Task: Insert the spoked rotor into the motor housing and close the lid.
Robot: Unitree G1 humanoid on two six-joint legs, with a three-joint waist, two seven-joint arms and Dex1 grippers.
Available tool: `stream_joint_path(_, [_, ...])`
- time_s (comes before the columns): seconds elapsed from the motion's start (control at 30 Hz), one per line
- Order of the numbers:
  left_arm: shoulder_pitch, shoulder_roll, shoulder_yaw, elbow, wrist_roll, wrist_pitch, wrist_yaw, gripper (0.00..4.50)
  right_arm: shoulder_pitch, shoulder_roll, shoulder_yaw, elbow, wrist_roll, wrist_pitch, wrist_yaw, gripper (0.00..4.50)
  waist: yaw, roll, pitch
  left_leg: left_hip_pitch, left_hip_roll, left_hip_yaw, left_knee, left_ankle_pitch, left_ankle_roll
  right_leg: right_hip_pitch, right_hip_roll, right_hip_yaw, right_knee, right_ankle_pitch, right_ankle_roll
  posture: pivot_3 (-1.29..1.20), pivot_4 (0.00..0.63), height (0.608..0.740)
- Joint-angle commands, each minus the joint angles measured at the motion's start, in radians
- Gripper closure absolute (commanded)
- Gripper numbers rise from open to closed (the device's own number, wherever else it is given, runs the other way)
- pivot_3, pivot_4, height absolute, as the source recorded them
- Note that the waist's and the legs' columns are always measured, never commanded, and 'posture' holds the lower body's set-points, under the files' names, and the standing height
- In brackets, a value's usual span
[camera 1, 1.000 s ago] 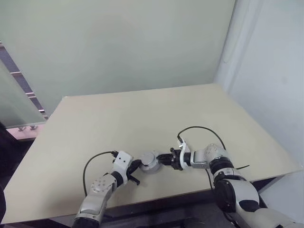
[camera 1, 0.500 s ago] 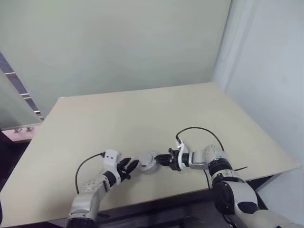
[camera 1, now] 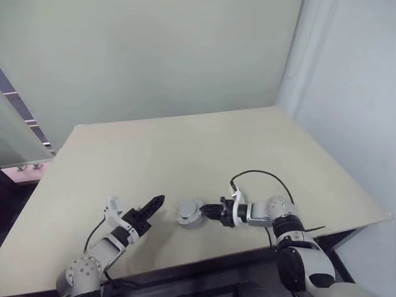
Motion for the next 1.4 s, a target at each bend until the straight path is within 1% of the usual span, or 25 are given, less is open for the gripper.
stream_joint_path(0.03, [0.007,0.0,0.025,-0.047,-0.068,0.031,0.041,0.0,-0.016,0.028,-0.027,-0.106,0.1,0.018,0.048,3.26,0.0,0.0,0.0,-0.001,0.0,0.0,0.0,0.0,0.0,-0.001,0.0,0.0,0.0,0.0,0.0,0.0,0.0,0.74])
stream_joint_path(0.17, [0.026,-0.013,0.031,-0.042,-0.128,0.053,0.066,0.0,-0.009,0.047,-0.044,-0.15,0.142,0.025,0.044,3.26,0.006,0.0,0.0,-0.002,0.0,0.0,0.0,0.0,0.0,-0.003,0.0,0.0,0.0,0.0,0.0,0.0,0.0,0.74])
stream_joint_path(0.3, [0.05,-0.034,0.021,-0.058,-0.178,0.068,0.086,0.0,-0.003,0.061,-0.045,-0.186,0.168,0.028,0.033,3.26,0.01,0.0,0.0,-0.007,-0.001,0.0,0.001,0.0,0.0,-0.006,0.0,0.001,0.0,0.0,0.0,0.0,0.0,0.74])
stream_joint_path(0.47, [0.041,-0.101,0.03,-0.064,-0.276,0.053,0.117,0.0,0.002,0.071,-0.032,-0.218,0.181,0.046,0.026,3.26,0.018,0.0,0.0,-0.01,-0.002,-0.001,0.002,0.0,0.0,-0.008,-0.001,0.001,0.0,0.001,-0.001,0.0,0.0,0.74])
stream_joint_path(0.57, [0.035,-0.127,0.024,-0.06,-0.309,0.04,0.13,0.0,0.005,0.072,-0.024,-0.226,0.182,0.052,0.023,3.26,0.017,-0.001,0.0,-0.011,-0.002,-0.001,0.003,0.0,0.0,-0.008,-0.001,0.001,0.0,0.001,-0.001,0.0,0.0,0.74])
stream_joint_path(0.73, [0.027,-0.155,0.011,-0.047,-0.34,0.014,0.145,0.0,0.011,0.071,-0.014,-0.23,0.18,0.061,0.018,3.26,0.017,-0.001,0.0,-0.011,-0.002,0.0,0.003,0.0,0.0,-0.008,0.0,0.001,0.0,0.001,-0.001,0.0,0.0,0.74])
stream_joint_path(1.03, [0.012,-0.19,-0.052,-0.041,-0.35,-0.001,0.19,0.0,0.016,0.069,-0.019,-0.242,0.184,0.077,0.01,3.26,0.017,-0.001,0.0,-0.013,-0.003,0.0,0.007,0.0,0.0,-0.008,0.0,0.002,0.0,0.001,0.0,0.0,0.0,0.74])
stream_joint_path(1.13, [0.015,-0.201,-0.069,-0.048,-0.355,0.0,0.209,0.6,0.019,0.071,-0.022,-0.249,0.185,0.079,0.005,3.26,0.017,-0.001,0.0,-0.013,-0.003,0.0,0.007,0.0,0.0,-0.008,0.0,0.002,0.0,0.002,0.0,0.0,0.0,0.74])
stream_joint_path(1.27, [0.025,-0.209,-0.073,-0.061,-0.367,-0.008,0.221,2.0,0.029,0.075,-0.016,-0.263,0.191,0.077,0.0,3.26,0.017,-0.001,0.0,-0.013,-0.003,0.0,0.008,0.0,0.0,-0.008,0.0,0.002,0.0,0.003,0.0,0.0,0.0,0.74])
stream_joint_path(1.3, [0.026,-0.209,-0.073,-0.062,-0.372,-0.012,0.224,2.2,0.031,0.076,-0.013,-0.266,0.192,0.076,-0.001,3.26,0.017,-0.001,0.0,-0.013,-0.003,0.0,0.008,0.0,0.0,-0.008,0.0,0.002,0.0,0.003,0.0,0.0,0.0,0.74])
stream_joint_path(1.4, [0.031,-0.208,-0.083,-0.065,-0.381,-0.017,0.228,2.22,0.037,0.079,-0.009,-0.279,0.198,0.063,0.002,3.26,0.017,-0.001,0.0,-0.013,-0.003,0.0,0.008,0.0,0.0,-0.008,0.0,0.002,0.0,0.003,0.0,0.0,0.0,0.74])
